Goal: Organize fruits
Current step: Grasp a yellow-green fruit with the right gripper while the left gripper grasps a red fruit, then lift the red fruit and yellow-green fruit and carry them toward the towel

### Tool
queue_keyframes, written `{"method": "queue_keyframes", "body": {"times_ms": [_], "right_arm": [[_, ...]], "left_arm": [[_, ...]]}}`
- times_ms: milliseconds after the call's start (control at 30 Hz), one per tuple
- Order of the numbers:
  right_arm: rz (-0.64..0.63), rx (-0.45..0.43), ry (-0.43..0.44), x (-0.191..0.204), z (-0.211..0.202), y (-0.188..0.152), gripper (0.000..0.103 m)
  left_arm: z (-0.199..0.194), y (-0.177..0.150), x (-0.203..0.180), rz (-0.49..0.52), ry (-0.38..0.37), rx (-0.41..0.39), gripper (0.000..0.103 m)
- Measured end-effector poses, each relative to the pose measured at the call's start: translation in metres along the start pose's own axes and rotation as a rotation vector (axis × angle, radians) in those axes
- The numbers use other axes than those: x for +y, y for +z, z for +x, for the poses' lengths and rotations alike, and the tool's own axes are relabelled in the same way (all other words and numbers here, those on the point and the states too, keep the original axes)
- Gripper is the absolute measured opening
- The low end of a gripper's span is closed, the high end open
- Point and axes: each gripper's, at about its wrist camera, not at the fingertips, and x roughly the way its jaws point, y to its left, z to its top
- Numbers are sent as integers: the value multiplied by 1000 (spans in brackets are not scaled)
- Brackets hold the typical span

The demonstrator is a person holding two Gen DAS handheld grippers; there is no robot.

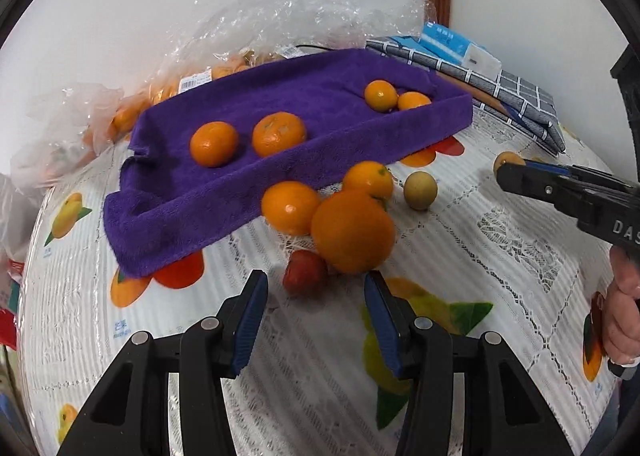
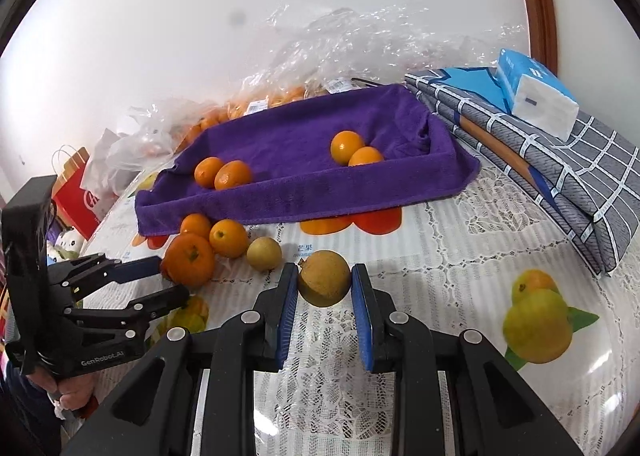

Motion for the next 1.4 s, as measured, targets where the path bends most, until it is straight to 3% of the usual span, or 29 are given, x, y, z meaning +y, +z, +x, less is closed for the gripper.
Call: {"method": "queue_keyframes", "body": {"times_ms": [167, 233, 533, 800, 1400], "right_arm": [[5, -3, 4, -1, 0, 0, 27], [0, 0, 10, 0, 0, 0, 27], [2, 2, 15, -1, 0, 0, 27], [0, 0, 19, 0, -2, -1, 27], [2, -12, 22, -1, -4, -2, 27]], "left_arm": [[0, 1, 3, -16, -38, -4, 35], [-1, 0, 4, -22, -26, 0, 21], [-6, -5, 28, -162, -130, -29, 21], [-17, -16, 63, -349, -207, -121, 21], [-19, -15, 62, -340, -211, -143, 21]]}}
